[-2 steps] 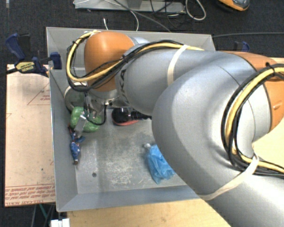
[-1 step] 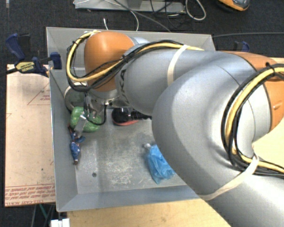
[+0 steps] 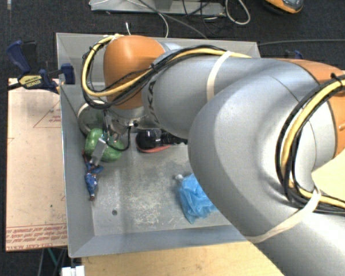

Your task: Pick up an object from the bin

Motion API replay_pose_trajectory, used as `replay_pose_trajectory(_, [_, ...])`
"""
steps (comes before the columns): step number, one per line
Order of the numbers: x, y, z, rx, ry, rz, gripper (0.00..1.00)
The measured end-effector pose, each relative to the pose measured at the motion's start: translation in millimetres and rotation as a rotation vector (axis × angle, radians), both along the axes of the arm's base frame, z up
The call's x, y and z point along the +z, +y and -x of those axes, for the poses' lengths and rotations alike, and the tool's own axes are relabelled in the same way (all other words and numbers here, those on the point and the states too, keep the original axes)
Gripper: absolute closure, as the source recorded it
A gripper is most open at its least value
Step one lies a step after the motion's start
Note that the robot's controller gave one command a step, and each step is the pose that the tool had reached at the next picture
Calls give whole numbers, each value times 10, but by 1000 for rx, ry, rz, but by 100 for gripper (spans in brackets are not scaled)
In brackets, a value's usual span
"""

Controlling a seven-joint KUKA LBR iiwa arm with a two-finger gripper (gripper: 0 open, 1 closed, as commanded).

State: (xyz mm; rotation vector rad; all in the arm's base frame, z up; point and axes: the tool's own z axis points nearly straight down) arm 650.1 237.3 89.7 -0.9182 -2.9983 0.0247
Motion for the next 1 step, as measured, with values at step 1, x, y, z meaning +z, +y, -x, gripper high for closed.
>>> replay_pose_trajectory(1, [182, 4, -8, 2, 0, 0, 100])
